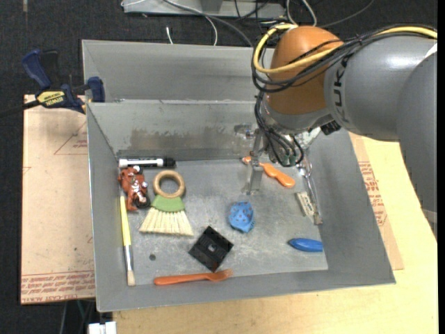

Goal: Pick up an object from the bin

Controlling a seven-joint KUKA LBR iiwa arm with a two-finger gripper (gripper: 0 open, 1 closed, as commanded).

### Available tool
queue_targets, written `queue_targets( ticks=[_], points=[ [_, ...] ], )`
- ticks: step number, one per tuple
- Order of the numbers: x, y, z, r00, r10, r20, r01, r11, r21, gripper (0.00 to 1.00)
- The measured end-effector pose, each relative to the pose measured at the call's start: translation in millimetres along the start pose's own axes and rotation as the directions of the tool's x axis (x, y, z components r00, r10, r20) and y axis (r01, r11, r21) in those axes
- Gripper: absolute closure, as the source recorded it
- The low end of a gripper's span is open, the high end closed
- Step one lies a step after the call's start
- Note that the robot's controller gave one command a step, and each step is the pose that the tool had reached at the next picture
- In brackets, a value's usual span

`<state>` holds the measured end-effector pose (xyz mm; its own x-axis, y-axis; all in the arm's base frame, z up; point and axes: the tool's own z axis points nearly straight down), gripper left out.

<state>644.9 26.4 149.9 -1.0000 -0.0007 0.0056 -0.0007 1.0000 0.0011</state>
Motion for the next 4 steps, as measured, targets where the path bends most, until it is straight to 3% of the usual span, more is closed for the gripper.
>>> queue_targets(
  ticks=[1, 2, 3, 4],
  points=[
    [-1.8, 0, -5, 1.0, 0.001, 0.007, -0.001, 1.0, 0.0, 0.0],
    [36.2, -11, 69, 0.914, -0.407, 0.008, 0.407, 0.914, 0.002, 0.0],
    [51.2, -14, 36, 0.952, -0.307, 0.008, 0.307, 0.952, 0.001, 0.0],
    [45.8, -13, 70, 0.895, -0.447, 0.008, 0.447, 0.895, 0.001, 0.0]
  ],
)
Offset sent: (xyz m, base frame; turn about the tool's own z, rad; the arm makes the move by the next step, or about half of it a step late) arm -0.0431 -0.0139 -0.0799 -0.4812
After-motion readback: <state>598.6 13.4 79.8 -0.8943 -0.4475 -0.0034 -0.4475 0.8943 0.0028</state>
